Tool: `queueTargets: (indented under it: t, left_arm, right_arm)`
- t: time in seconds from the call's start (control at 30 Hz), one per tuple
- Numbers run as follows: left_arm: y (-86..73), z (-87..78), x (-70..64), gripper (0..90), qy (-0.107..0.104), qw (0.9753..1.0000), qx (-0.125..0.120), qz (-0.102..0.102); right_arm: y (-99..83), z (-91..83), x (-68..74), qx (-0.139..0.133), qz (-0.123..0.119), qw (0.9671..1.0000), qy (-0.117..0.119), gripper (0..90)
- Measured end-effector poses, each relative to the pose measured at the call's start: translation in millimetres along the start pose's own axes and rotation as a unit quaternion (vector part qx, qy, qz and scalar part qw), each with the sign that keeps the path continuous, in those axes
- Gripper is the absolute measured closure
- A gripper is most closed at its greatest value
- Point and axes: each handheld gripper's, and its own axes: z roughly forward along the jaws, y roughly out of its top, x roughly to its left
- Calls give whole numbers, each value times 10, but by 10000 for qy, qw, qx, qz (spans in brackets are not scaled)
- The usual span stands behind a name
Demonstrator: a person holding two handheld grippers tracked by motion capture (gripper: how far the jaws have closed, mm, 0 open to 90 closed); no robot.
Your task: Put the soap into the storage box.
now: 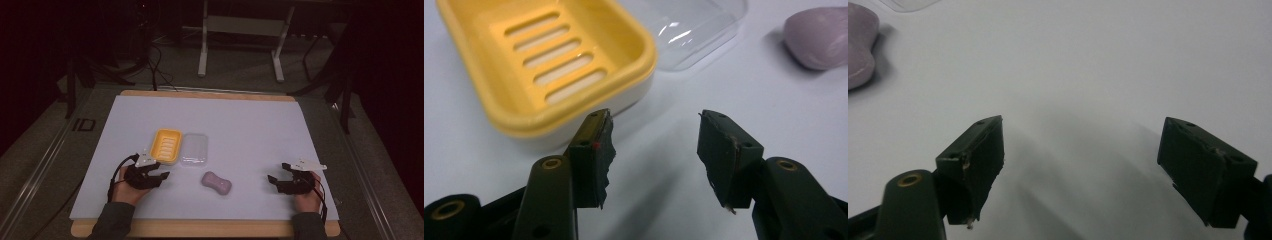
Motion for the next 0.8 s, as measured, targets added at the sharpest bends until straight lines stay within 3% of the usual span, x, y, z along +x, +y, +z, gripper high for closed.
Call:
queueTargets:
  t: [0.1,0.2,0.53,0.8]
  left_arm:
    - [80,-13,1,479,-121,9998,0,159]
    - [135,-15,-4,478,-100,9995,20,289]
    - [289,11,-12,451,-305,9973,159,653]
    - [432,5,-60,443,-491,9935,245,1001]
  right_arm:
    - [-7,-8,31,-60,-118,9999,-57,211]
    - [-7,-7,40,-51,-175,9998,-77,215]
    - [-11,-14,48,-74,-217,9997,-66,219]
    - [-14,-19,60,-112,-281,9995,-89,218]
